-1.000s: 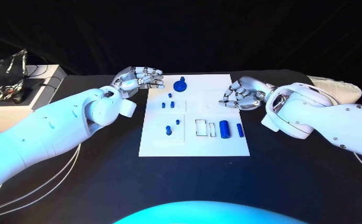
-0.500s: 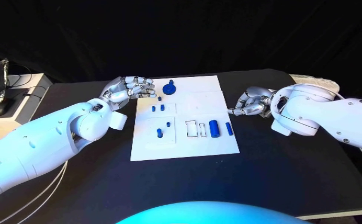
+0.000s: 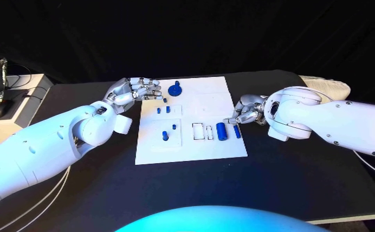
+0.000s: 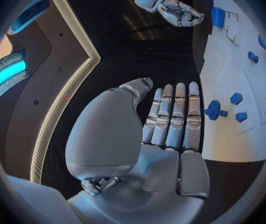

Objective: Assemble the parts on the task board

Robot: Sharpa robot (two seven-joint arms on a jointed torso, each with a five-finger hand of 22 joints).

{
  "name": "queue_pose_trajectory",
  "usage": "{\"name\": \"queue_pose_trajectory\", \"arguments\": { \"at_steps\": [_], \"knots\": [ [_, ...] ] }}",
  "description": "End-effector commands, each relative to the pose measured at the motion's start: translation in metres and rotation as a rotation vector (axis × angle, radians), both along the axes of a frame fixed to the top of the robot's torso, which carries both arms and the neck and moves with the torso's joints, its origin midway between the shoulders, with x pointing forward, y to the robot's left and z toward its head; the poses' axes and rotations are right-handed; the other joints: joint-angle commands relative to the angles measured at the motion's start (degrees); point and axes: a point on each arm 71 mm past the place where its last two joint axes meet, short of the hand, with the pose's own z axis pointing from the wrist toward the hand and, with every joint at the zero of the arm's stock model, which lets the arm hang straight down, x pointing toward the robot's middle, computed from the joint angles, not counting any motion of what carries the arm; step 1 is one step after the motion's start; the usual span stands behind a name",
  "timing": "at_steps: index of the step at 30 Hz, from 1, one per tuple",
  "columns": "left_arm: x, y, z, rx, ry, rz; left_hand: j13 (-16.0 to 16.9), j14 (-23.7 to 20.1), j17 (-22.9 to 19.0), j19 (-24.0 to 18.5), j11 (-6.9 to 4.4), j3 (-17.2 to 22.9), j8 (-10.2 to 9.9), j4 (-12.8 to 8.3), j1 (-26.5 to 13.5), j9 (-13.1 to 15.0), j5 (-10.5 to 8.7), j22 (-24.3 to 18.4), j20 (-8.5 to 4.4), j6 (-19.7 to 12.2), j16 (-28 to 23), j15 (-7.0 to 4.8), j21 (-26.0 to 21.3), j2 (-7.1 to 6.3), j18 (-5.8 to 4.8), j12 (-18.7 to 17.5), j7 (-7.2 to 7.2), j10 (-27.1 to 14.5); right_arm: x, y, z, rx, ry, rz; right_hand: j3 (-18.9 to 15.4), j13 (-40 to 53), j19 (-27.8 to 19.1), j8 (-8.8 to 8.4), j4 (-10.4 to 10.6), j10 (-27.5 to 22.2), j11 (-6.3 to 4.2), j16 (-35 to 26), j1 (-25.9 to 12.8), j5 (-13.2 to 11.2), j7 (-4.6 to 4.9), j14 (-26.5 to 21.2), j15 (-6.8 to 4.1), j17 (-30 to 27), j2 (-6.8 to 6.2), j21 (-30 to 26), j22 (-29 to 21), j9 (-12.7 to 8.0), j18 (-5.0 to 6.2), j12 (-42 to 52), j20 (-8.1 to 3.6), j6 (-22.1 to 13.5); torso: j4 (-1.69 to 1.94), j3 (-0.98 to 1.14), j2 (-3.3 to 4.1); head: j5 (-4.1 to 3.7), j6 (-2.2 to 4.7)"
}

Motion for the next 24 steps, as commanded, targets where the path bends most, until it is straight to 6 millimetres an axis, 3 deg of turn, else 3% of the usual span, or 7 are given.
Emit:
{"name": "queue_pose_trajectory", "arguments": {
  "at_steps": [1,6,13,18,24],
  "knots": [
    [-0.001,-0.002,0.002,-0.017,-0.017,-0.012,-0.07,0.05,0.06,0.04,0.38,-0.15,-0.32,0.26,-0.60,-0.06,-0.34,-0.08,0.12,-0.39,-0.35,0.18,-0.32,-0.14,0.66,-0.19,0.06,-0.19,-0.001,0.003,-0.005,-0.024,0.032,0.018,-0.50,13.63,4.10,-0.28,-0.16,5.08,0.08,0.36,-0.70,-0.54,-0.07,6.16,-0.07,15.03,0.00,-0.04,12.91,0.30,-0.51,-0.04,-0.33,-0.39,-0.07,-0.01,0.06,0.00,-0.11],
    [-0.001,-0.001,0.002,-0.016,-0.016,-0.011,-0.07,0.04,0.09,0.01,0.41,-0.23,-0.39,0.33,-0.70,-0.10,-0.34,-0.15,0.16,-0.52,-0.42,0.21,-0.41,-0.20,0.66,-0.18,0.08,-0.25,-0.002,0.007,-0.013,-0.055,0.063,0.047,-1.25,13.34,3.97,-0.53,-0.17,4.85,0.20,0.36,-1.98,-1.94,0.05,6.16,0.04,15.03,-0.12,-0.41,12.81,1.00,-0.44,-0.31,-0.21,-0.68,-0.06,0.07,0.05,0.14,-0.40],
    [-0.001,0.001,0.002,-0.013,-0.014,-0.007,-0.07,0.03,0.10,-0.01,0.43,-0.26,-0.43,0.38,-0.78,-0.12,-0.34,-0.19,0.17,-0.57,-0.45,0.22,-0.46,-0.21,0.66,-0.17,0.11,-0.27,-0.005,0.011,-0.020,-0.108,0.089,0.100,-3.36,12.78,3.72,-0.63,-0.17,4.38,0.29,0.36,-3.76,-6.84,0.10,6.16,0.15,15.03,-0.43,-1.07,12.63,2.83,-0.30,-0.89,-0.03,-0.76,-0.12,0.11,0.09,0.34,-0.72],
    [-0.001,0.001,0.002,-0.013,-0.012,-0.009,-0.07,0.03,0.11,-0.01,0.43,-0.28,-0.44,0.41,-0.82,-0.13,-0.34,-0.22,0.19,-0.59,-0.48,0.22,-0.49,-0.21,0.66,-0.16,0.13,-0.29,-0.004,0.014,-0.023,-0.131,0.085,0.116,-4.41,12.55,3.63,-0.61,-0.19,4.18,0.29,0.36,-3.99,-9.05,0.09,6.16,0.16,15.03,-0.31,-1.27,12.57,3.75,-0.25,-1.15,0.00,-0.84,-0.07,0.13,0.13,0.41,-0.85],
    [-0.001,0.002,0.002,-0.013,-0.009,-0.010,-0.07,0.02,0.12,-0.01,0.44,-0.29,-0.44,0.43,-0.83,-0.13,-0.33,-0.23,0.19,-0.59,-0.49,0.23,-0.50,-0.20,0.66,-0.16,0.14,-0.29,-0.002,0.018,-0.027,-0.134,0.073,0.115,-4.78,12.49,3.60,-0.57,-0.21,4.13,0.27,0.36,-3.84,-9.87,0.07,6.16,0.15,15.03,-0.16,-1.33,12.55,4.16,-0.24,-1.22,0.00,-0.81,-0.10,0.10,0.15,0.57,-1.09]
  ]
}}
